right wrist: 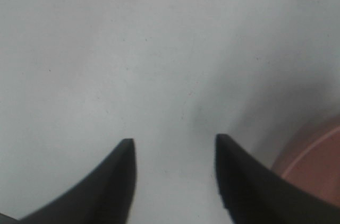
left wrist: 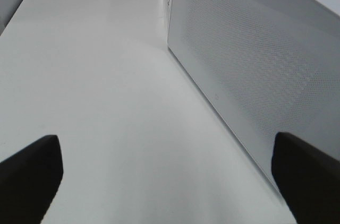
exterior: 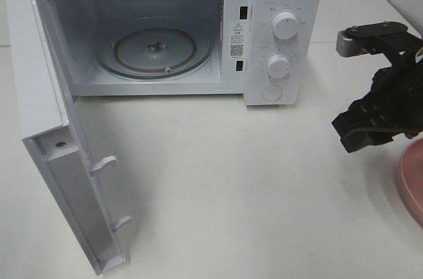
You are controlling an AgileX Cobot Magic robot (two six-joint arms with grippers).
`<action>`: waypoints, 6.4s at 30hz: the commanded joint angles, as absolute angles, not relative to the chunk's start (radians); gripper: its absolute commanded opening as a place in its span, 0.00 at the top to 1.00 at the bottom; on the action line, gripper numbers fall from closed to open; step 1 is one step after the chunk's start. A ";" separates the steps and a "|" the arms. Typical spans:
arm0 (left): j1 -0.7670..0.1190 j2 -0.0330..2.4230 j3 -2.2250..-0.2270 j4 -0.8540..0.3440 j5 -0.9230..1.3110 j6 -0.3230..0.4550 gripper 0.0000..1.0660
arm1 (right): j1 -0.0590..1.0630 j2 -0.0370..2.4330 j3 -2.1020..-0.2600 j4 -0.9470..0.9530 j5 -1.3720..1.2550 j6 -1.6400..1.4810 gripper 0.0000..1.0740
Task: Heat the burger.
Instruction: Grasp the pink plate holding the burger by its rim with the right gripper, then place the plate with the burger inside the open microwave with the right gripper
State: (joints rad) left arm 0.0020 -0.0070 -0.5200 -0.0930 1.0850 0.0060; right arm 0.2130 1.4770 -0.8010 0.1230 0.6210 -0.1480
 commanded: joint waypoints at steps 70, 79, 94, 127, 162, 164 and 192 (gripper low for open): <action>-0.003 -0.022 -0.518 -0.094 1.071 0.006 0.06 | 0.060 1.808 -0.748 -0.192 0.584 0.238 0.84; -0.003 -0.022 -0.518 -0.094 1.071 0.006 0.06 | 0.063 1.805 -0.748 -0.228 0.593 0.256 1.00; -0.003 -0.022 -0.518 -0.094 1.071 0.006 0.06 | 0.196 1.744 -0.748 -0.501 0.700 0.507 1.00; -0.003 -0.022 -0.518 -0.094 1.071 0.006 0.06 | 0.513 1.554 -0.678 -0.589 0.861 0.578 1.00; -0.003 -0.022 -0.518 -0.094 1.071 0.006 0.06 | 1.071 1.537 -0.678 -0.619 0.832 0.437 1.00; -0.003 -0.022 -0.518 -0.094 1.071 0.006 0.06 | 1.083 1.537 -0.678 -0.625 0.827 0.429 1.00; -0.003 -0.022 -0.518 -0.094 1.071 0.006 0.06 | 1.191 1.537 -0.678 -0.682 0.637 0.121 1.00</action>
